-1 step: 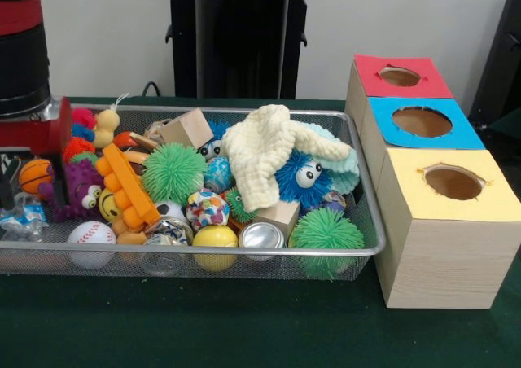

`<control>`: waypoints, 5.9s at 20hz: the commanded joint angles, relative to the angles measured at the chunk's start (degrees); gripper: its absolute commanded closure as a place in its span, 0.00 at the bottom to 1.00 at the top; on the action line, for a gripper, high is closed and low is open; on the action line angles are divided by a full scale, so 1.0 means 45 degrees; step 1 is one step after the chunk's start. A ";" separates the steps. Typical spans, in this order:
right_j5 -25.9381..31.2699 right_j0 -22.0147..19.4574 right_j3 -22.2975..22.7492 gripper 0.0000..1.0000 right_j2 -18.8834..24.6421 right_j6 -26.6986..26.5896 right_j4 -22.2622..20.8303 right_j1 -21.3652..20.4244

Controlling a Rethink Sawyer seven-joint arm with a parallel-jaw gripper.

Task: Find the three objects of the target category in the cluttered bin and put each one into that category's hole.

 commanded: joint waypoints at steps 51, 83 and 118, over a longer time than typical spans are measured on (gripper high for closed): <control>0.0903 -0.0271 -0.2303 0.00 0.0067 -0.3660 -0.1253 0.2322; -0.0884 -0.1532 0.1003 0.00 0.0390 -0.2862 -0.1711 0.1099; -0.2304 -0.2829 0.3109 0.00 0.0520 -0.2783 -0.2577 0.0877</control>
